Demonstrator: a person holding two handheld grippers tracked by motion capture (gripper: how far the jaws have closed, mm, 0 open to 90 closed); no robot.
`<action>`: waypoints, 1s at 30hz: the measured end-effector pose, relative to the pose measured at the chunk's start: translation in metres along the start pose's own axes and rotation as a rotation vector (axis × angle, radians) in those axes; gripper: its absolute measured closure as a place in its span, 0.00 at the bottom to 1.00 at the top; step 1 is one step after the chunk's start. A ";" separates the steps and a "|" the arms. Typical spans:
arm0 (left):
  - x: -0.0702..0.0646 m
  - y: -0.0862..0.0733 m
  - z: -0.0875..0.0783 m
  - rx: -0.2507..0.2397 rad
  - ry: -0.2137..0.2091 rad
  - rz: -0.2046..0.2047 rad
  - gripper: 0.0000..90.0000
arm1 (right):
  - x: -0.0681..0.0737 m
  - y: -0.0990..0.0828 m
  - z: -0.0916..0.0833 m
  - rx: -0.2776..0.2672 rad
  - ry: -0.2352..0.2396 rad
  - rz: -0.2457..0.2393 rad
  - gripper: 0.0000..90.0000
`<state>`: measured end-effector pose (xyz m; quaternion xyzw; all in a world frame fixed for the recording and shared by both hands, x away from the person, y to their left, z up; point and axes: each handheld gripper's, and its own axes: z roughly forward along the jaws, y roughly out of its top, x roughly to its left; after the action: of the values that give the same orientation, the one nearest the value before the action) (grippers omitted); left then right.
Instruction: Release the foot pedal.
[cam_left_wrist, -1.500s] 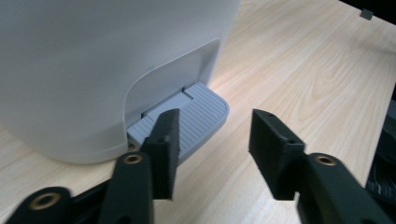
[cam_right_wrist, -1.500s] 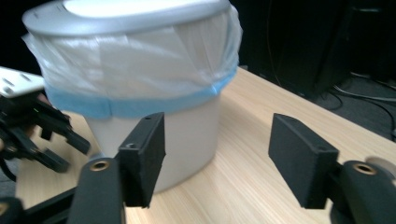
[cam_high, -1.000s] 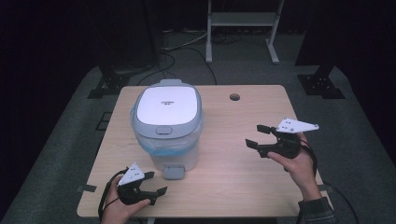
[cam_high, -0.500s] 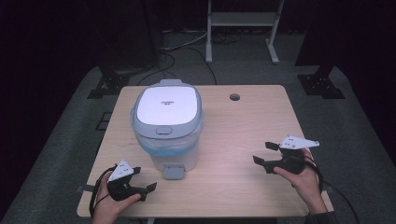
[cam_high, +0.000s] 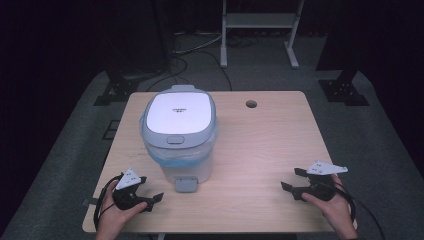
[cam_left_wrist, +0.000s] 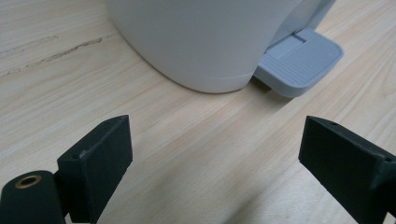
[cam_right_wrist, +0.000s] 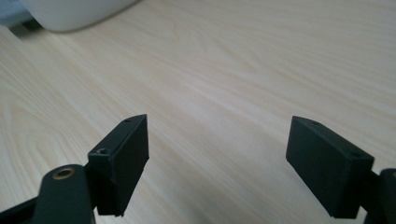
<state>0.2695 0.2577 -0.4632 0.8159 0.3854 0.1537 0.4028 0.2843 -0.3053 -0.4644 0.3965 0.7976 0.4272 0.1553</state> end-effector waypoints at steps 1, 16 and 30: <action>0.001 -0.001 0.001 0.007 0.004 0.005 0.09 | 0.000 -0.002 0.000 0.008 -0.004 -0.002 0.22; 0.007 -0.007 0.012 0.048 0.007 0.018 0.09 | -0.002 -0.020 0.010 0.106 -0.058 -0.043 0.21; 0.008 -0.010 0.017 0.056 0.004 0.040 0.07 | -0.002 -0.020 0.011 0.106 -0.076 -0.041 0.18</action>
<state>0.2794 0.2583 -0.4825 0.8341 0.3738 0.1525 0.3759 0.2824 -0.3070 -0.4872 0.4038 0.8206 0.3657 0.1728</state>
